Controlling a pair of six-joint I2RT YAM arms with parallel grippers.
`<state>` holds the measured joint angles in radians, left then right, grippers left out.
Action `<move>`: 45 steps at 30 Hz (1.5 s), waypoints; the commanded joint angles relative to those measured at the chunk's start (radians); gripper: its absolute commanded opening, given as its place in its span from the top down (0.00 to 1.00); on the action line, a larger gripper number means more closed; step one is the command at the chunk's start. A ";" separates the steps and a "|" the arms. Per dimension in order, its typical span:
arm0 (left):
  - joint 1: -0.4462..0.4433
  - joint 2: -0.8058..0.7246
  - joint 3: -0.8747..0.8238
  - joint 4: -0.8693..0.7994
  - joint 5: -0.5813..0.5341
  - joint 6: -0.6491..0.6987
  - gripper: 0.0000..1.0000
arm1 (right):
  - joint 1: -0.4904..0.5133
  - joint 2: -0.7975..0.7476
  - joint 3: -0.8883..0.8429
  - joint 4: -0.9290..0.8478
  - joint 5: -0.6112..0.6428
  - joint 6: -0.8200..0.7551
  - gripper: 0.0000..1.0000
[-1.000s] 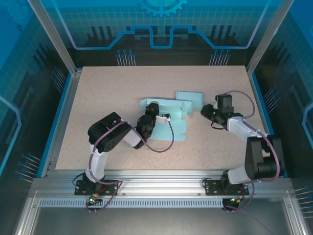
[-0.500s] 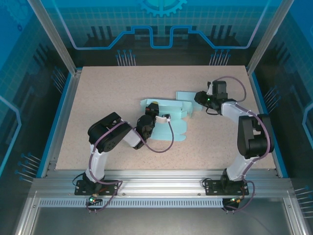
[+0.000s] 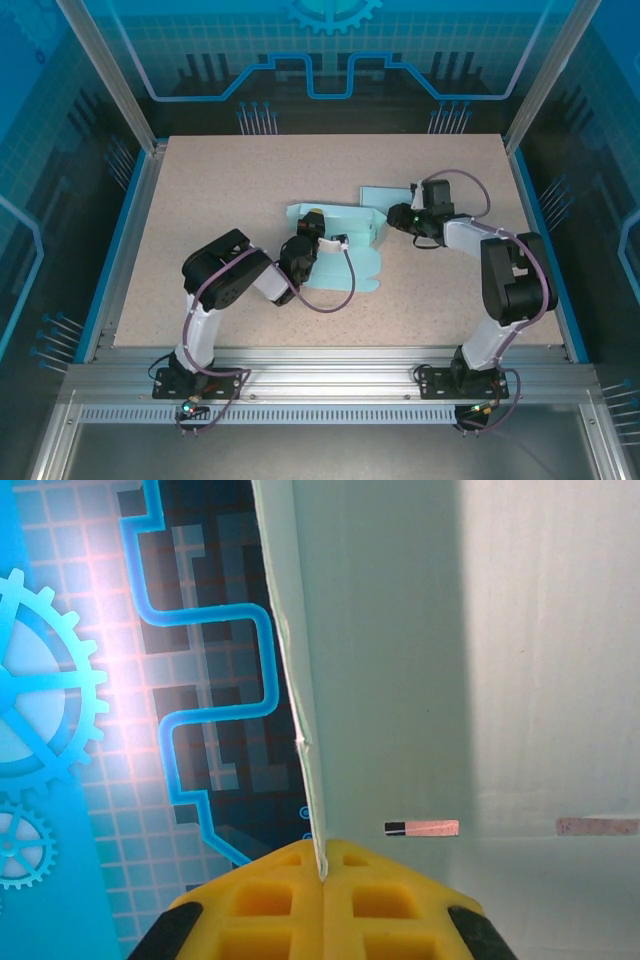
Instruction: Fold the paper box
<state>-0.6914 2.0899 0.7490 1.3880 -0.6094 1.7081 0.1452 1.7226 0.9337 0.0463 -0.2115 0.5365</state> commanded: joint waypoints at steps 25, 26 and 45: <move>-0.010 0.048 0.001 0.011 -0.002 0.017 1.00 | 0.122 -0.015 -0.126 0.148 -0.034 -0.071 0.40; -0.010 0.048 0.000 0.011 -0.002 0.017 1.00 | 0.126 -0.014 -0.130 0.156 -0.031 -0.070 0.40; -0.010 0.050 0.006 0.011 -0.003 0.034 1.00 | 0.177 -0.039 -0.222 0.218 0.026 -0.071 0.46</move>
<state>-0.6907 2.1128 0.7502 1.4277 -0.6384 1.7168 0.3119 1.6890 0.7185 0.2539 -0.1780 0.4843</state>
